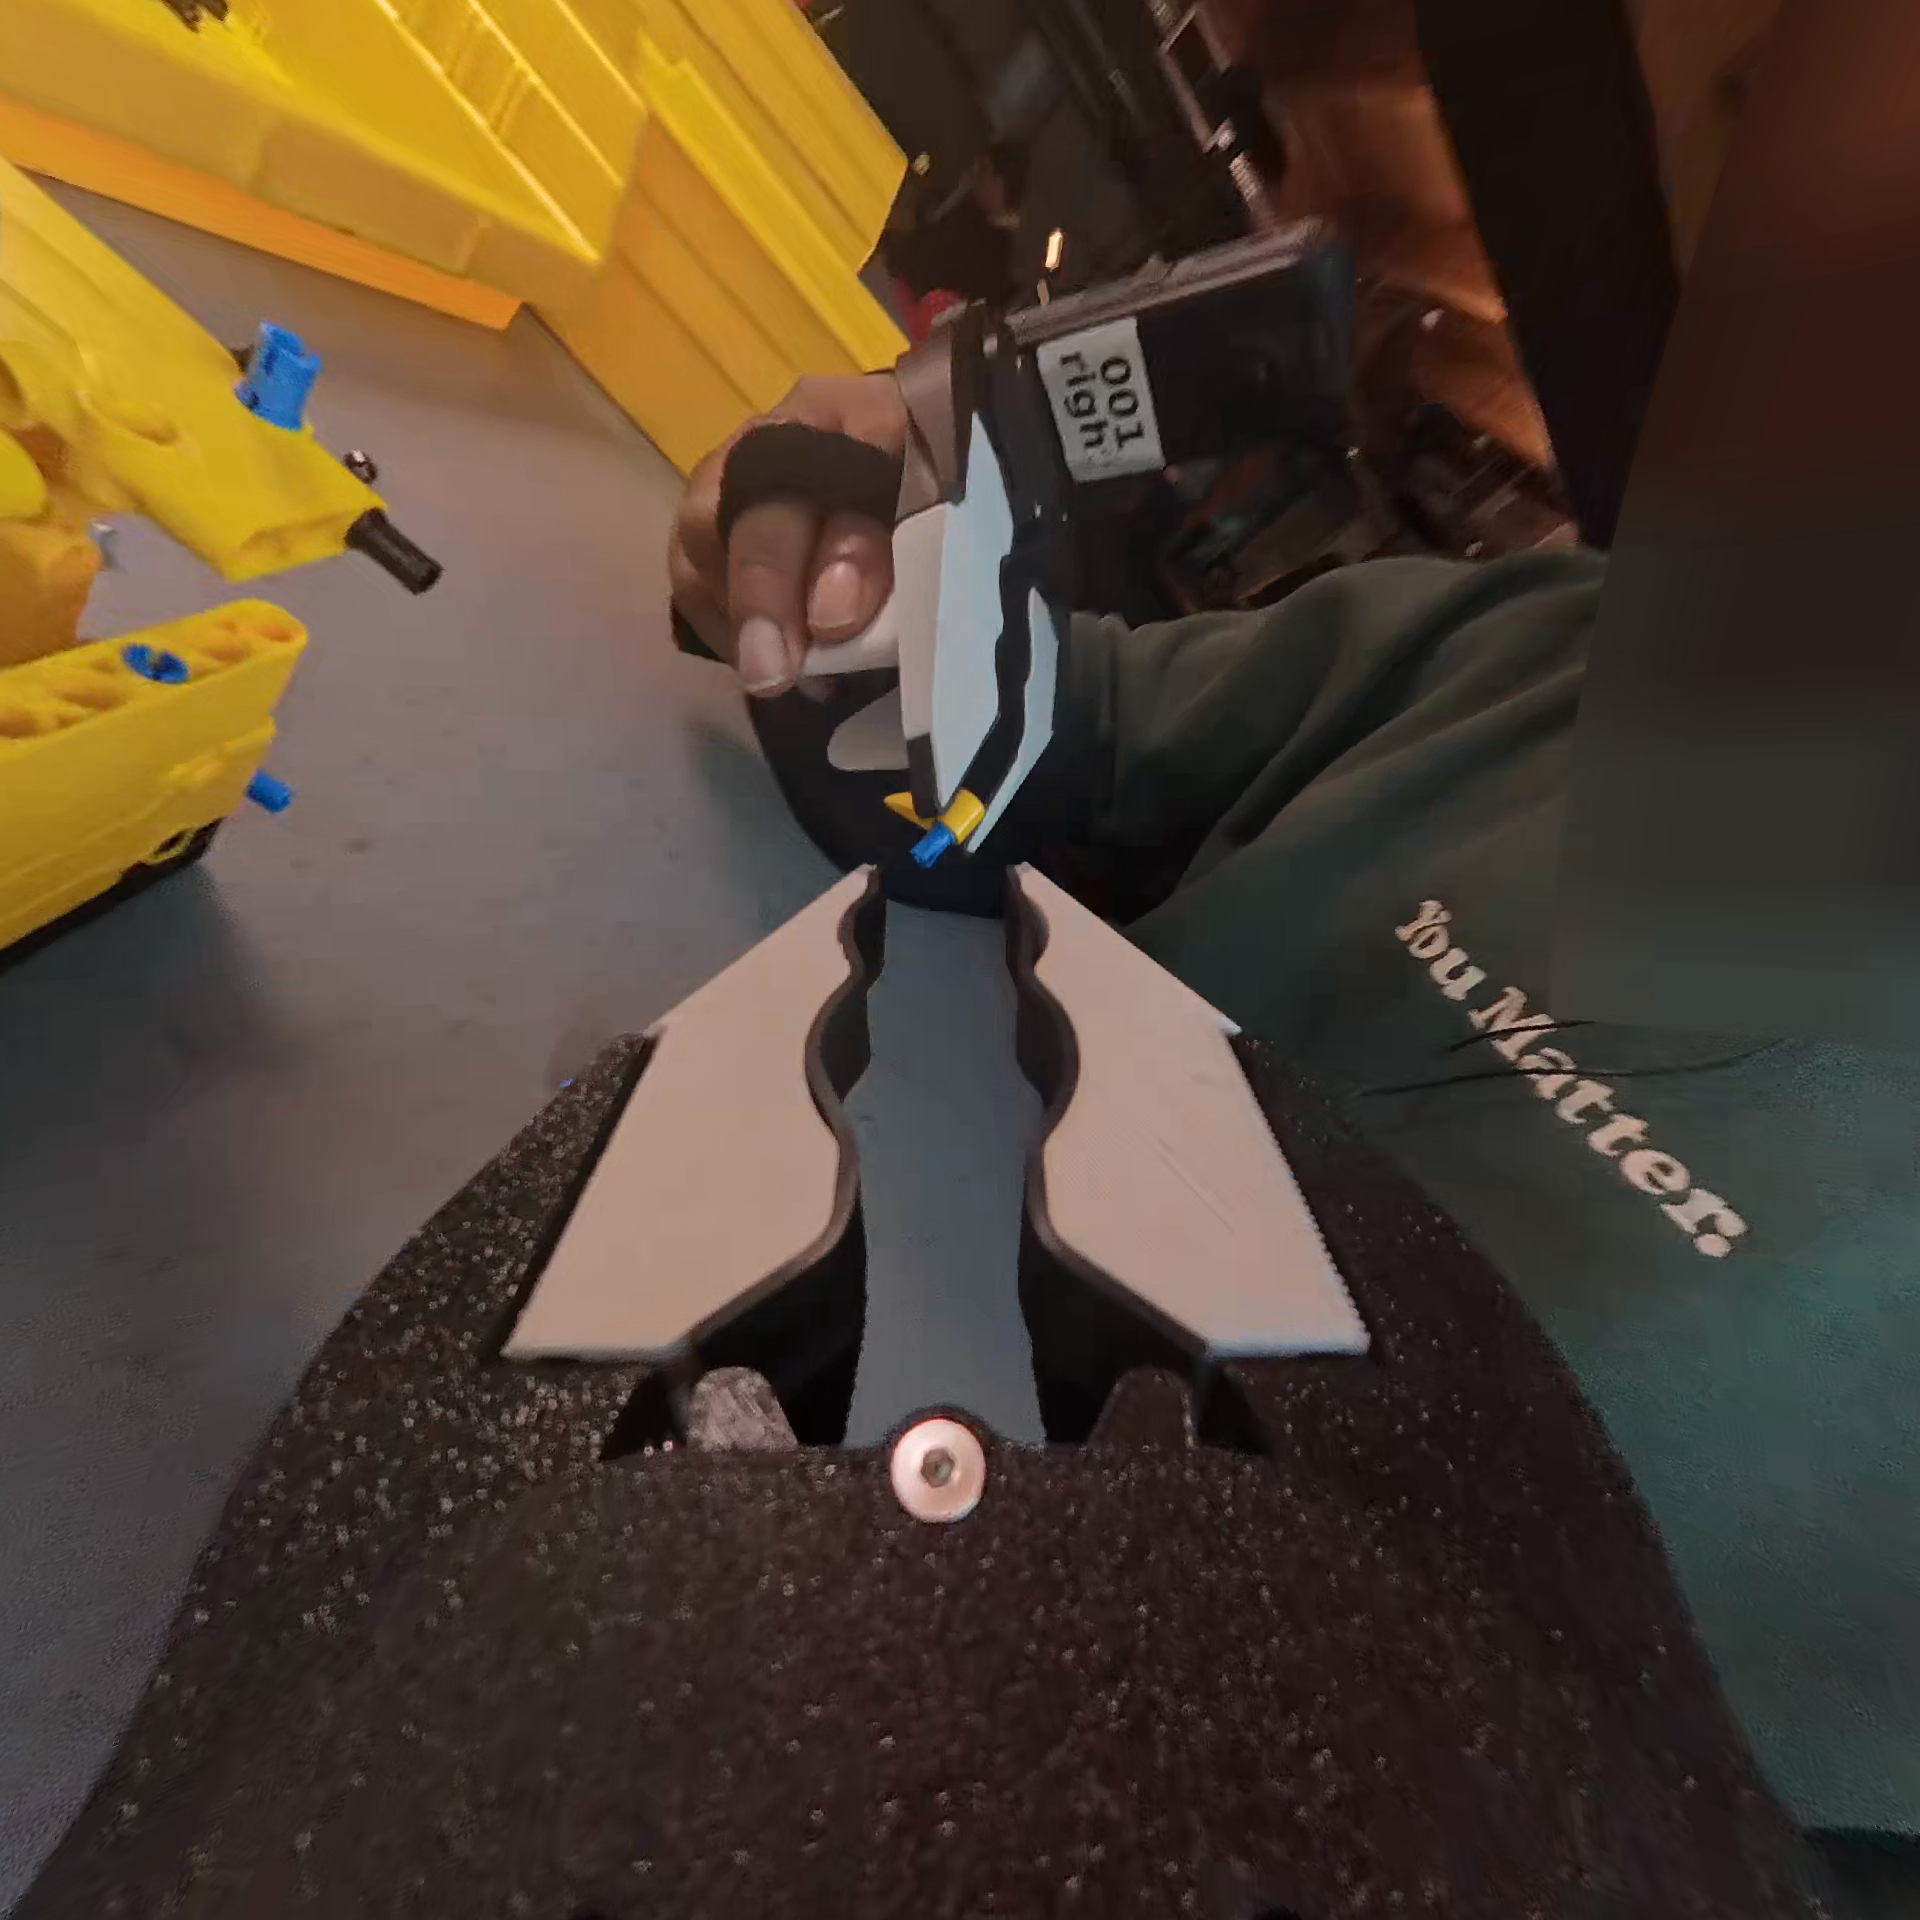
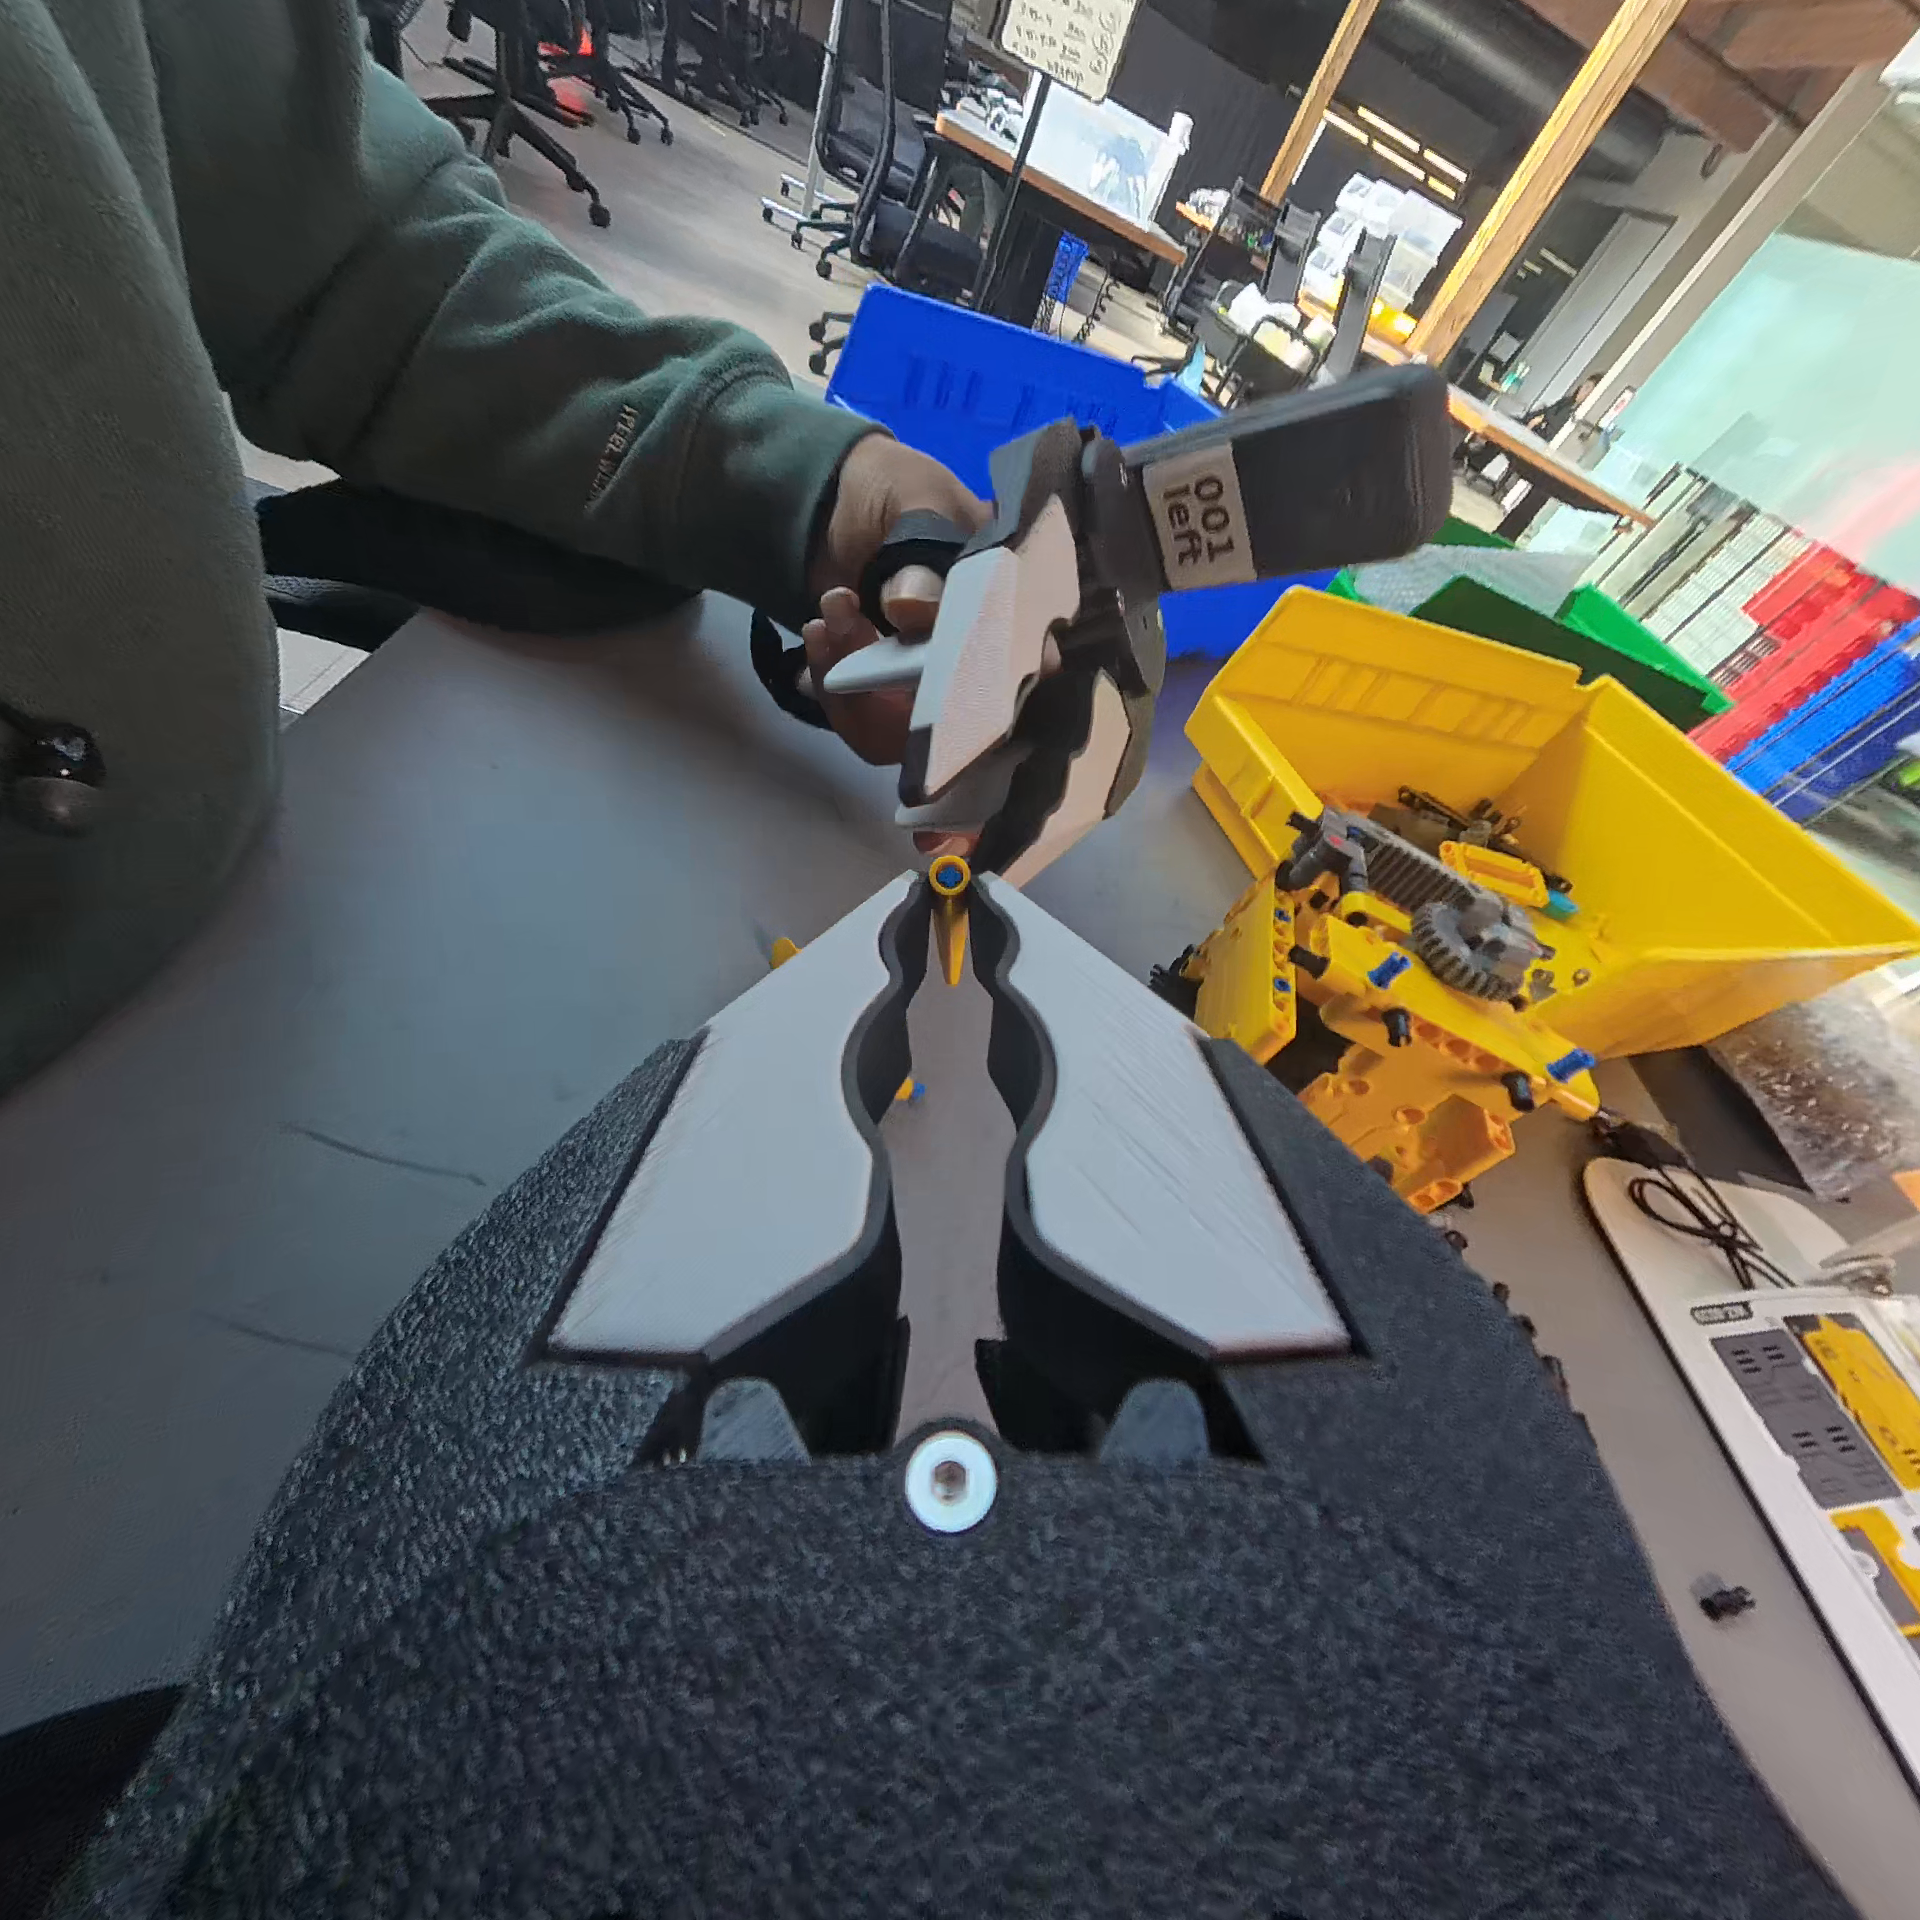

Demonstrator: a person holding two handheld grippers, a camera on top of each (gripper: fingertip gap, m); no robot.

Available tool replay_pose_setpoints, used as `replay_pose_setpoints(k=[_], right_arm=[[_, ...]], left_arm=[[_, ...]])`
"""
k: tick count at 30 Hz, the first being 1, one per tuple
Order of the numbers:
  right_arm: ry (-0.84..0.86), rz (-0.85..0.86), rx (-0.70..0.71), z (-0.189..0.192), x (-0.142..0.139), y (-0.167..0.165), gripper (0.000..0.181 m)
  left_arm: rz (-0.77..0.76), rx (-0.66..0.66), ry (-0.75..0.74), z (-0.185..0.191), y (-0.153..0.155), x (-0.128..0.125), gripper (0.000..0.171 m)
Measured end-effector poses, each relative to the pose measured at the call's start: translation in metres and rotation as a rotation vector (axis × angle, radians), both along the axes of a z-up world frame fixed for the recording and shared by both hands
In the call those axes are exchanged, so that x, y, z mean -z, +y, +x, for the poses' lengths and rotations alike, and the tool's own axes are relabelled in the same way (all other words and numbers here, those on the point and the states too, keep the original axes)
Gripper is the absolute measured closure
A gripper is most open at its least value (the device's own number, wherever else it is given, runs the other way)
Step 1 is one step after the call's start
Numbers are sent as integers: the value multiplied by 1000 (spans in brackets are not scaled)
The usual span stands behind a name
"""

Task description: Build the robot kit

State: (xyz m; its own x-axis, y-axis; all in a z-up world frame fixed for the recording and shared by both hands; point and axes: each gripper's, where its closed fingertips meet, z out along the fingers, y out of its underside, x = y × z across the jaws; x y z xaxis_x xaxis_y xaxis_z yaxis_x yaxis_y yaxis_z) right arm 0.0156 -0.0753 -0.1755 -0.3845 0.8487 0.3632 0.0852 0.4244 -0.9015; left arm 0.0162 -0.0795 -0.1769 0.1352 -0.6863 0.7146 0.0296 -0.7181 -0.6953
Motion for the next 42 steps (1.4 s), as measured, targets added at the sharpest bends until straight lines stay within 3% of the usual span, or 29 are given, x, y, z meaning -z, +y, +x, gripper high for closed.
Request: replay_pose_setpoints(k=[3,8,14,18,22,24,27,32,42], right_arm=[[69,61,-5,0,-12,-8,175],[128,110,-7,0,-24,-18,175],[126,127,13,-2,-22,-16,175],[86,-19,79,-5,-23,0,169],[-10,-456,108,-7,-32,22,163],[-77,-671,40,-6,-34,19,156],[-108,-880,1,-9,-37,19,160],[-157,-961,-32,-12,-33,11,167],[-131,-994,-25,-15,-32,14,175]], left_arm=[[-103,30,-176,1,0,-14,148],[-143,119,-272,10,-12,-24,155],[-73,85,-231,10,-12,-26,163],[198,-75,-30,3,3,-24,164],[643,-280,244,-9,16,-32,164],[785,-334,352,-11,19,-33,164],[928,-354,454,-7,18,-32,164],[1075,-388,569,-5,19,-32,164],[1162,-413,642,-6,19,-33,164]])
